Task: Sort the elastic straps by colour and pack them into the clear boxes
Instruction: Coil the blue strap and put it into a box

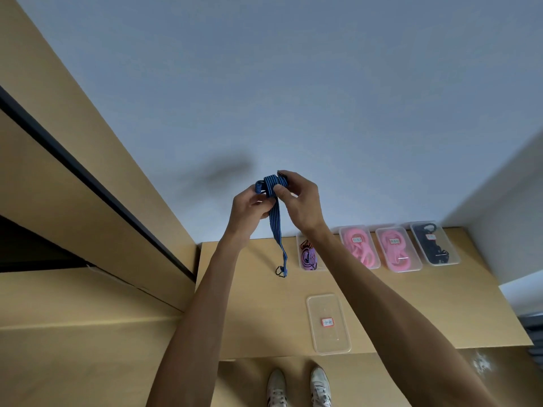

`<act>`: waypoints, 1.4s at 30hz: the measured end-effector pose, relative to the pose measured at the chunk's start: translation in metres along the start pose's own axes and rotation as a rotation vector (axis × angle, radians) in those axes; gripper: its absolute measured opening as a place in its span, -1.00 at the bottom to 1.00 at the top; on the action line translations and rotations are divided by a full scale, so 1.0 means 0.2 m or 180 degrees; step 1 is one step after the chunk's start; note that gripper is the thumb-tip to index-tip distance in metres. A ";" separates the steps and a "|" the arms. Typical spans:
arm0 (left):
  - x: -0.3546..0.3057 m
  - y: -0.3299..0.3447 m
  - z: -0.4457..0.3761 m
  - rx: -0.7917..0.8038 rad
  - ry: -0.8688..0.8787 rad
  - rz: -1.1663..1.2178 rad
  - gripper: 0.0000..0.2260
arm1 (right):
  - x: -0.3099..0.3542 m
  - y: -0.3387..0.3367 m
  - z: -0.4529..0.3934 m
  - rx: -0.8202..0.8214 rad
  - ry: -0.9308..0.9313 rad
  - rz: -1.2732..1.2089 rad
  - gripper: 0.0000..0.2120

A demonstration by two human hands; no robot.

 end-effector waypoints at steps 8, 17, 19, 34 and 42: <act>0.01 0.00 -0.01 0.0004 -0.0170 0.0569 -0.73 | 0.00 -0.04 0.03 -0.0012 -0.0036 -0.0278 -0.76; -0.01 -0.04 0.00 -0.0291 -0.0034 0.0750 -0.56 | -0.02 -0.01 0.00 0.0219 0.0428 0.0152 -0.71; 0.00 -0.04 0.00 -0.0364 -0.0147 0.0577 -0.64 | 0.00 -0.02 -0.01 0.0093 0.0345 -0.0063 -0.77; 0.02 -0.04 -0.01 -0.0191 -0.0204 0.0776 -0.68 | 0.04 0.06 -0.02 0.0311 0.0001 -0.0484 -0.62; -0.01 -0.05 -0.01 -0.0067 0.0070 0.0926 -0.59 | -0.05 0.06 0.00 0.0339 0.0498 -0.0300 -0.77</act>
Point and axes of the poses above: each hand's wrist, its own z-axis away from the middle knuckle, its own y-axis out of the palm, x = y × z, the point moved 10 cm from there along -z, towards the middle knuckle, and after that the axes turned 12 degrees about -y, right-handed, at the moved point
